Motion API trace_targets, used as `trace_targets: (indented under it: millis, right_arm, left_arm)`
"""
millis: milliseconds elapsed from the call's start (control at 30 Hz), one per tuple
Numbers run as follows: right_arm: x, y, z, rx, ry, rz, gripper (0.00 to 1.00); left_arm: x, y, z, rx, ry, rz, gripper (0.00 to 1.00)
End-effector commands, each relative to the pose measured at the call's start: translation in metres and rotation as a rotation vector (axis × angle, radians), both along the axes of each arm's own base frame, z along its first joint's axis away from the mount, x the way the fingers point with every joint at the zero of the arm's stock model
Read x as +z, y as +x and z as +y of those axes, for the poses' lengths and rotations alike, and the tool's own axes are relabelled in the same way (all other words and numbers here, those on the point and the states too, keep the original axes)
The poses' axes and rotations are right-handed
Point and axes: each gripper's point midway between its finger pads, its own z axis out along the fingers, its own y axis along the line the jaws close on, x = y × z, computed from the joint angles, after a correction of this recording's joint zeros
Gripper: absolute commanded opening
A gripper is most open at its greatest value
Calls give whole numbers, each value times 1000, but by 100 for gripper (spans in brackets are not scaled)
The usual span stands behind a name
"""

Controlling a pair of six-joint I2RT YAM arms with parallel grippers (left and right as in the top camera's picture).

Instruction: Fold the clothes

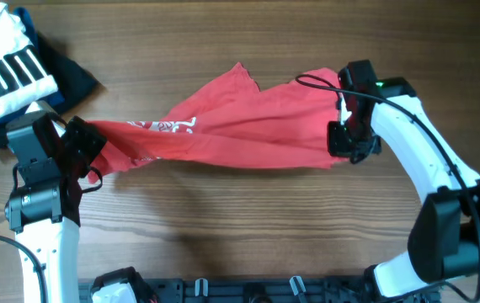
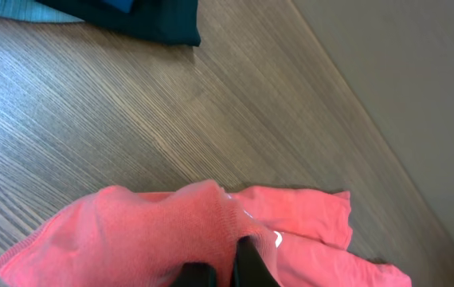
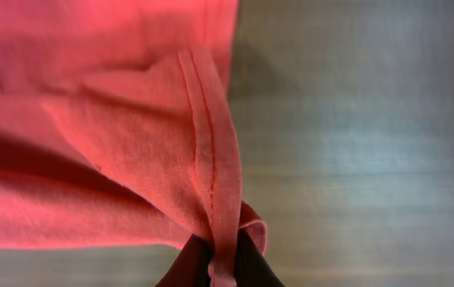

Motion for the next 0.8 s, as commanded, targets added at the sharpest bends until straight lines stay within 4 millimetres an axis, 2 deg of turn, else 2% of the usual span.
trace_targets:
  millis: [0,67,167,233,300,333,367,400,533,767]
  right_arm:
    - [1,-15,-7,26,-25,65,12]
    - [1,-34,-1,42,15,144,20]
    - [5,-54,-1,50,26,227,20]
    - [6,-56,-2,49,20,236,14]
    - [4,-49,-2,47,18,207,16]
    - [4,-46,0,45,25,196,29]
    - [3,-43,3,40,43,181,49]
    - [2,-42,6,35,60,176,56]
    - [-6,-49,15,6,108,199,59]
    - [-55,-67,22,-162,138,207,58]
  left_arm:
    - [12,4,2,3,4,-30,4]
    - [12,3,2,3,4,-30,4]
    - [12,4,2,3,4,-30,4]
    - [12,4,2,3,4,-31,4]
    - [12,4,2,3,4,-30,4]
    - [12,4,2,3,4,-30,4]
    - [12,3,2,3,4,-29,4]
    - [11,3,2,3,3,-28,4]
    - [11,3,2,3,2,-25,4]
    - [11,3,2,3,3,-27,4]
